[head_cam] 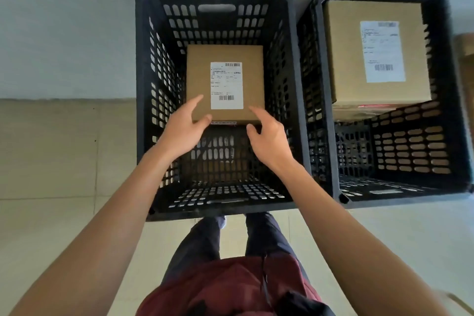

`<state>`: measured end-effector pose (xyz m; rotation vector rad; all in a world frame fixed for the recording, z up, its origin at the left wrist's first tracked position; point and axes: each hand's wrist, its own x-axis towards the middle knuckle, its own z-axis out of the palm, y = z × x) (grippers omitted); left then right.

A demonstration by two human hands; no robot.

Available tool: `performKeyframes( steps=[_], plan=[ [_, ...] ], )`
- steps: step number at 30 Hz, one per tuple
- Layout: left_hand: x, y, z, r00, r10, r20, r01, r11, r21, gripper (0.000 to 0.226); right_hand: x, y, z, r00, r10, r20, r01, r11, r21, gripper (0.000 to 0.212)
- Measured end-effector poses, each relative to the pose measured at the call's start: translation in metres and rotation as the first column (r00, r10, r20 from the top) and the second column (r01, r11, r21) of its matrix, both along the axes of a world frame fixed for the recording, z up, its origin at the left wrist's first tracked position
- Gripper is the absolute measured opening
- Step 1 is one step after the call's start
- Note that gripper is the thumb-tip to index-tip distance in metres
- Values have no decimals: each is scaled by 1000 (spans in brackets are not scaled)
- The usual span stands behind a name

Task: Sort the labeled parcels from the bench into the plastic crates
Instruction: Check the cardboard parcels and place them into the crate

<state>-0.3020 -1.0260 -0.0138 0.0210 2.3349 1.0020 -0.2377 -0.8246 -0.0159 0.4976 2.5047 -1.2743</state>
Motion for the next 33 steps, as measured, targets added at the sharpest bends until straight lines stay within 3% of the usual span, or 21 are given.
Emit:
performKeyframes(
  steps=[7, 16, 23, 33],
  plan=[
    [17, -12, 46, 991, -37, -126, 51, 993, 105, 57, 45, 3, 46, 979, -170, -112, 172, 985, 12, 40],
    [24, 64, 128, 904, -233, -359, 314, 931, 187, 50, 112, 60, 122, 894, -209, -397, 323, 914, 247, 40],
    [70, 169, 170, 755, -435, -490, 570, 805, 165, 53, 187, 130, 174, 780, -374, -502, 556, 782, 281, 46],
    [180, 327, 197, 557, -616, -557, 795, 591, 141, 54, 328, 236, 203, 669, -559, -490, 729, 622, 286, 53]
  ],
)
